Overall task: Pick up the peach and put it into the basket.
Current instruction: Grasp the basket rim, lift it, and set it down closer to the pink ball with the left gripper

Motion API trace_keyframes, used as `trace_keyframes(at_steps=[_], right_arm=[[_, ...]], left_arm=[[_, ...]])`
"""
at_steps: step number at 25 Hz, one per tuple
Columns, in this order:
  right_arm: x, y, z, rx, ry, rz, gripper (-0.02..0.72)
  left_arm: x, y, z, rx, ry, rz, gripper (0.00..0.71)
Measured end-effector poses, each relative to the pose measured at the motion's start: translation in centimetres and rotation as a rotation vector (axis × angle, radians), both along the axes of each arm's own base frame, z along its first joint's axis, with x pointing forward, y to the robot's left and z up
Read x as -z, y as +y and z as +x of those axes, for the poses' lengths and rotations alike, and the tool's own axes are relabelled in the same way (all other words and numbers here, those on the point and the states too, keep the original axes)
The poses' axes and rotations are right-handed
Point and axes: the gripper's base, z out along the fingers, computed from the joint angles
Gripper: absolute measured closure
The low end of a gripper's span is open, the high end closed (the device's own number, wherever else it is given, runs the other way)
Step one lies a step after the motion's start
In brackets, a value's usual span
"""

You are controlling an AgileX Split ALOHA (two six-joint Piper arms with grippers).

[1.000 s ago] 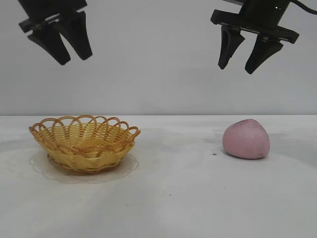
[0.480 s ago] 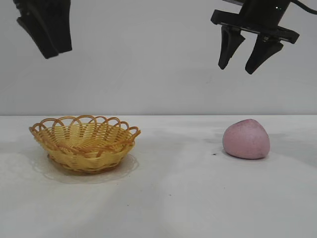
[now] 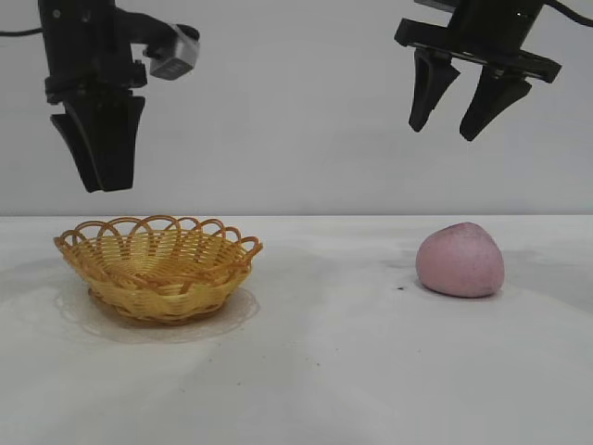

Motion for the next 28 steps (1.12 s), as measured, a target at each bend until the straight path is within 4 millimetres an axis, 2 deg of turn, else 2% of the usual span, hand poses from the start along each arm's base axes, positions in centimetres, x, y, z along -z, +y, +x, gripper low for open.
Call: trace_keyframes(at_steps=[6,15,18,20,22,28], right_arm=[[0.0,0.0,0.0,-0.001,0.002,0.000,0.301],[0.0,0.0,0.0,-0.002,0.005,-0.001,0.301],[0.0,0.0,-0.1,-0.002,0.008,-0.001,0.301],[0.0,0.0,-0.1,-0.002,0.007,-0.001,0.301],[0.0,0.0,-0.1,-0.002,0.007,-0.001,0.301],[0.0,0.0,-0.1,-0.003,0.007,-0.003,0.301]], left_arm=[[1.4,-0.5,1.3,-0.010,0.016,-0.007,0.242],[4.9,-0.4,1.9,-0.003,0.074,0.033,0.242],[5.6,-0.4,2.0,-0.004,0.081,0.035,0.388],[5.9,-0.5,2.2,-0.005,0.076,0.034,0.549],[5.6,-0.6,2.3,-0.006,0.068,0.028,0.638],[3.8,-0.8,2.9,-0.094,0.077,0.021,0.638]])
